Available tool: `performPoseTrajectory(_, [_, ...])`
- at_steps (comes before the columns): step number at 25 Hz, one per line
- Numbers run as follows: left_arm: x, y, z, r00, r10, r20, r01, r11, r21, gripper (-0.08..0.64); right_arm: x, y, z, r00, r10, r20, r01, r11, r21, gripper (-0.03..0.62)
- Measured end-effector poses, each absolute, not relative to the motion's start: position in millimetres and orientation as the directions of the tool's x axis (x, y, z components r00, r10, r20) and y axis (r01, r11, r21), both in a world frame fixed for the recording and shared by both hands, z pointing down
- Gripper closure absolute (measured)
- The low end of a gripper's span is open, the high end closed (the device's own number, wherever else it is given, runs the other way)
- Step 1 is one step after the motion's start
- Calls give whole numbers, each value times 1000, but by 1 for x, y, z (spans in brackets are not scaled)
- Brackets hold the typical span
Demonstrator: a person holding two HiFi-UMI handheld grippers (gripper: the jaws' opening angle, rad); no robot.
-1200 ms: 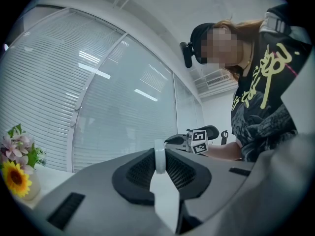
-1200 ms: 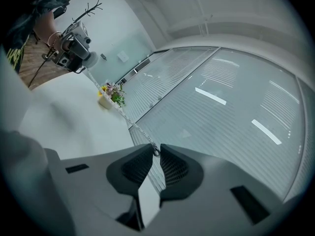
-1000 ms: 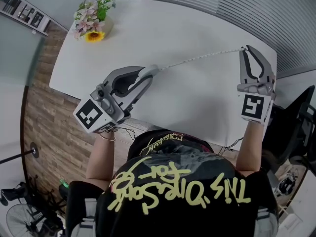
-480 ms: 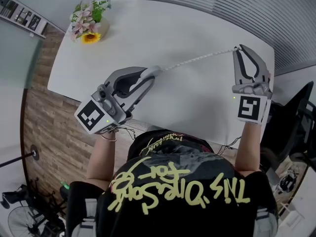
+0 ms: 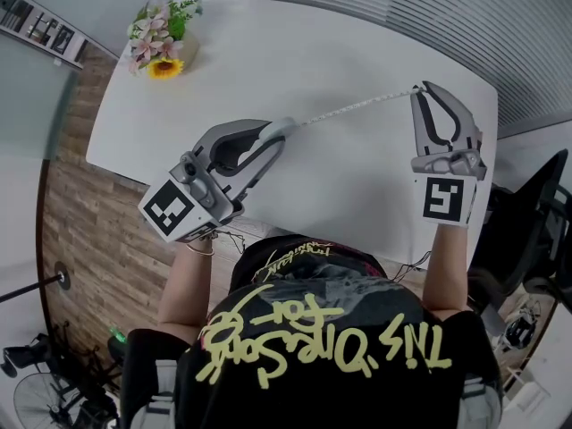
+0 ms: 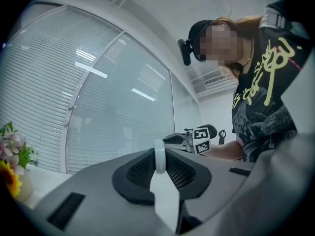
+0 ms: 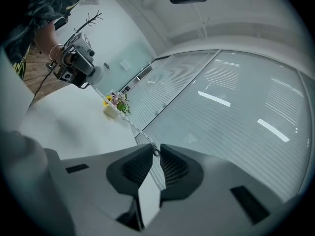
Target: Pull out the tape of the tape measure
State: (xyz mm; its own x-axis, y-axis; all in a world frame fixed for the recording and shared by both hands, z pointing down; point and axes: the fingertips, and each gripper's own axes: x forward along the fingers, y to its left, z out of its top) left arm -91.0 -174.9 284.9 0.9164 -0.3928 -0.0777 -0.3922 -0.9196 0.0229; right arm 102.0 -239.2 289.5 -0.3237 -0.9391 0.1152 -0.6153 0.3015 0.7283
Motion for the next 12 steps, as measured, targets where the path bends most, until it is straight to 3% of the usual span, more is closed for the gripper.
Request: performPoseTrajectory(12, [-94,-177,282,918,-386,-90,-385,-922,30,506,78,-235,290,-361,-925,120,-606,331,723,541])
